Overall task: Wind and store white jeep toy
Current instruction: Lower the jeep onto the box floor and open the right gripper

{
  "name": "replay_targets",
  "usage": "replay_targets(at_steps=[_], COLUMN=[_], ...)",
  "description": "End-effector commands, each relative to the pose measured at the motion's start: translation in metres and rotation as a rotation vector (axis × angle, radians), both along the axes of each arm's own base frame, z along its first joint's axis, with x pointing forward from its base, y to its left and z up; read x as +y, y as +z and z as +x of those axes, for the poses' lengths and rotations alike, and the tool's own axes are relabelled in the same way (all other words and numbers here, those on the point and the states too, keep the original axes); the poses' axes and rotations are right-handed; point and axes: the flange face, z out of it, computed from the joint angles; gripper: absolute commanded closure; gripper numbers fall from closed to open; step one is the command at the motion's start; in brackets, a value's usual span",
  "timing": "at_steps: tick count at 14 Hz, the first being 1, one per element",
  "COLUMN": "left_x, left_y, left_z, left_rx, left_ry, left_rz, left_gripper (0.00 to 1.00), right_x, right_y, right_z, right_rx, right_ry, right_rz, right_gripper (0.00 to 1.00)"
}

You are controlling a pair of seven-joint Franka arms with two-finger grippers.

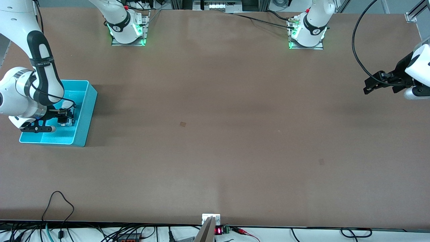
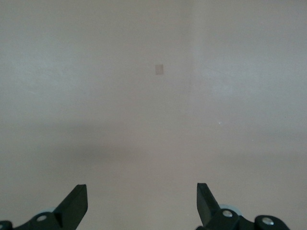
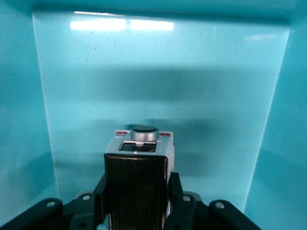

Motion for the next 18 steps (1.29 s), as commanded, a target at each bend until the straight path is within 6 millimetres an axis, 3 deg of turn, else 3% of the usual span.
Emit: replay_targets(at_steps=[1, 5, 6, 8, 9, 10, 15, 18], left_x=[-0.001, -0.003, -0.003, 0.0, 0.0, 0.001, 0.0, 0.002], left_y=[0.006, 0.006, 0.005, 0.005, 0.005, 0.005, 0.005, 0.004], left_z=[-0.007, -0.007, -0.007, -0.007, -0.007, -0.007, -0.007, -0.006], left_rx=[-0.004, -0.004, -0.001, -0.003, -0.003, -0.003, -0.003, -0.003], left_ry=[-0.013, -0.017, -0.017, -0.012, -0.012, -0.009, -0.012, -0.009], left_rz=[-0.014, -0.014, -0.014, -0.016, -0.016, -0.016, -0.016, -0.016], left_gripper=[0.0, 0.0, 0.0, 0.0, 0.0, 0.0, 0.0, 0.0], right_x=[0.0, 0.001, 0.0, 0.0, 0.0, 0.001, 0.003, 0.007], right_y=[-0.003, -0.007, -0.006, -0.006, -0.006, -0.004, 0.016, 0.052], right_z=[-0.001, -0.001, 0.0, 0.0, 0.0, 0.001, 0.012, 0.018], right_rx=[-0.005, 0.001, -0.001, -0.001, -0.002, -0.003, -0.033, -0.08], right_ry=[0.008, 0.01, 0.01, 0.01, 0.011, 0.014, 0.066, 0.081], right_rz=[0.017, 0.018, 0.017, 0.017, 0.016, 0.017, 0.02, 0.018], right_gripper=[0.86, 0.57, 0.44, 0.27, 0.05, 0.0, 0.0, 0.0])
